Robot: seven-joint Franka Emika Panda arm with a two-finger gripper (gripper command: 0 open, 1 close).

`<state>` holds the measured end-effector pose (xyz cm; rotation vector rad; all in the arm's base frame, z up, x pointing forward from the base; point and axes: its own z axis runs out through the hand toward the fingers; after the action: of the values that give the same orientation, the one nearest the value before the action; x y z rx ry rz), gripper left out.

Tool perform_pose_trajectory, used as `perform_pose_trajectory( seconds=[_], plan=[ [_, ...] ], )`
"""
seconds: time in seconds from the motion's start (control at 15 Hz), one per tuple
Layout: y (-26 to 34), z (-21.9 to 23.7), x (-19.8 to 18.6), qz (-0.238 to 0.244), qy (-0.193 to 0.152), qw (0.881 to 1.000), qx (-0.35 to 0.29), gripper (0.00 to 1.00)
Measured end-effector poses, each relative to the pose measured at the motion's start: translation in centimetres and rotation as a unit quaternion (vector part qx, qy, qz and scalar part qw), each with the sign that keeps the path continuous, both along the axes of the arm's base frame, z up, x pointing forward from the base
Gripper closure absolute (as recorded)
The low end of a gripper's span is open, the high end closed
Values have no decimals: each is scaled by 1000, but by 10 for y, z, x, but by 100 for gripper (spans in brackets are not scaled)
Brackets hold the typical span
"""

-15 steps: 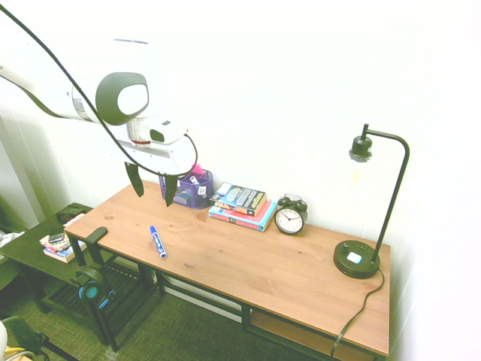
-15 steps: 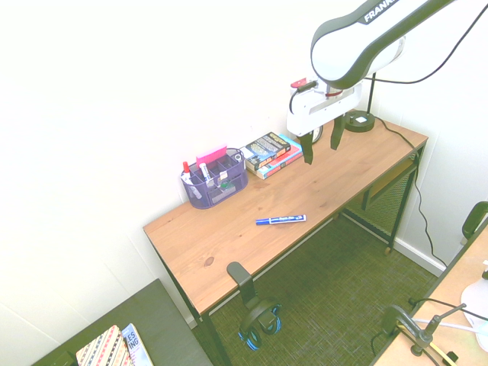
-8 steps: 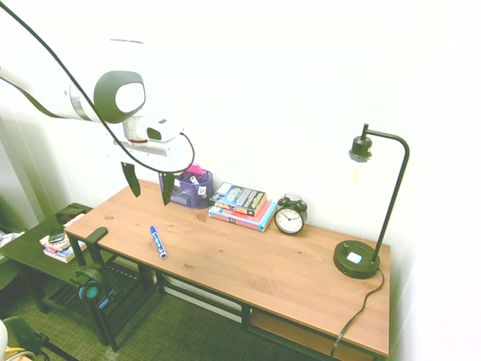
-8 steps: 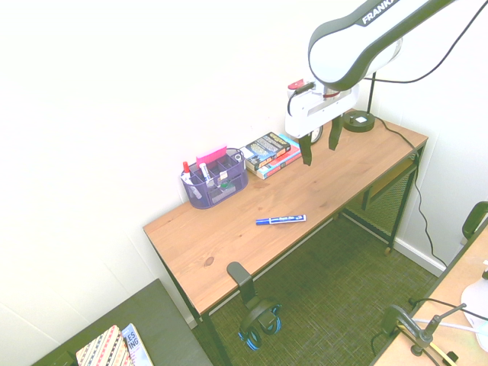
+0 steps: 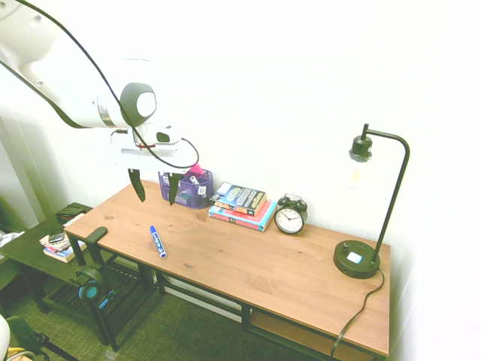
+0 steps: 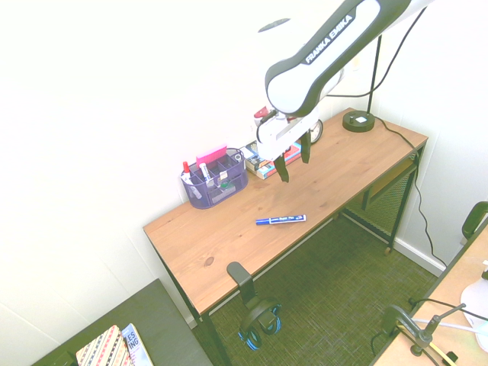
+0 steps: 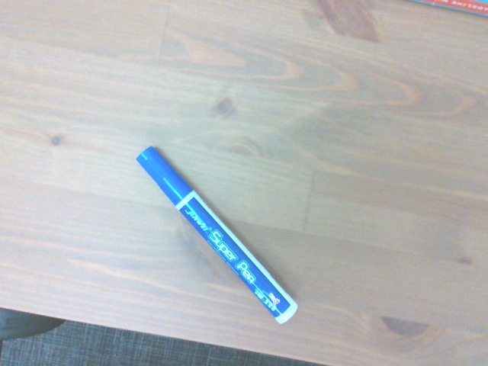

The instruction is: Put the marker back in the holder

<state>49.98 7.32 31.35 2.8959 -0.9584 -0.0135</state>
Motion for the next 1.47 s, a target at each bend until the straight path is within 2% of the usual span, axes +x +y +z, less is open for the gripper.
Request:
perform_pose_trajectory(
  seconds=[0.4,0.6,0.93,1.07,1.13,1.47],
  plan=[
    [3,-66,17,21,18,999,-30,0],
    [22,-93,26,37,29,998,-46,0],
    [46,-127,27,49,46,995,-67,0],
    [51,-134,39,53,59,994,-72,0],
    [54,-136,45,58,63,994,-73,100],
    [56,-153,51,67,87,992,-69,100]
  ],
)
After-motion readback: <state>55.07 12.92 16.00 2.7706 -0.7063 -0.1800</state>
